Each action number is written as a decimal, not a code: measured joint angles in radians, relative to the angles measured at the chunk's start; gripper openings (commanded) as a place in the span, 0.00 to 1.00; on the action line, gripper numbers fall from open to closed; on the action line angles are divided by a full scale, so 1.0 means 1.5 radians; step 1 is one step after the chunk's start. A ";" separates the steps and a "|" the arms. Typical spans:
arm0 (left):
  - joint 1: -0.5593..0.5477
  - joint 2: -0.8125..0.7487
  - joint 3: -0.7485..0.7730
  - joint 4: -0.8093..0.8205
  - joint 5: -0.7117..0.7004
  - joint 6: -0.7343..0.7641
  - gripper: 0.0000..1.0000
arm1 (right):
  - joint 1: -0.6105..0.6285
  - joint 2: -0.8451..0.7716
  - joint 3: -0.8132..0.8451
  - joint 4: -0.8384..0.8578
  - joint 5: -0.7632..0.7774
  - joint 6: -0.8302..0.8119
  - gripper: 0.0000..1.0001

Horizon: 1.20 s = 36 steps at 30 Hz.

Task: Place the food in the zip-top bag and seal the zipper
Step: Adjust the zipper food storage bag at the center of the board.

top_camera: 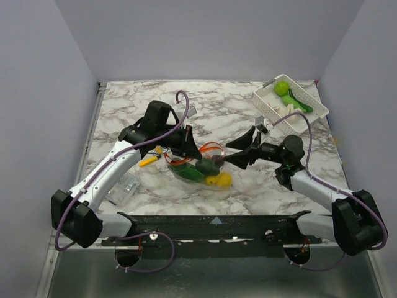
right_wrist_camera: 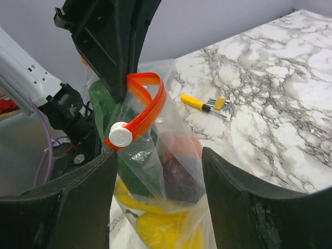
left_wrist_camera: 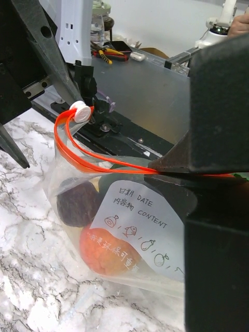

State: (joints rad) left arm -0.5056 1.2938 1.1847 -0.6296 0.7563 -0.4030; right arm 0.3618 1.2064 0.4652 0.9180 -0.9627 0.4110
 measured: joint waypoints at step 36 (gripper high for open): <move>-0.017 -0.092 -0.014 -0.009 -0.105 0.121 0.63 | 0.065 -0.010 0.003 -0.087 0.092 -0.073 0.00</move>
State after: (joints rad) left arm -0.5312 1.1553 1.1641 -0.6430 0.5991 -0.2214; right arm 0.4599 1.1908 0.4690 0.7879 -0.8249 0.3019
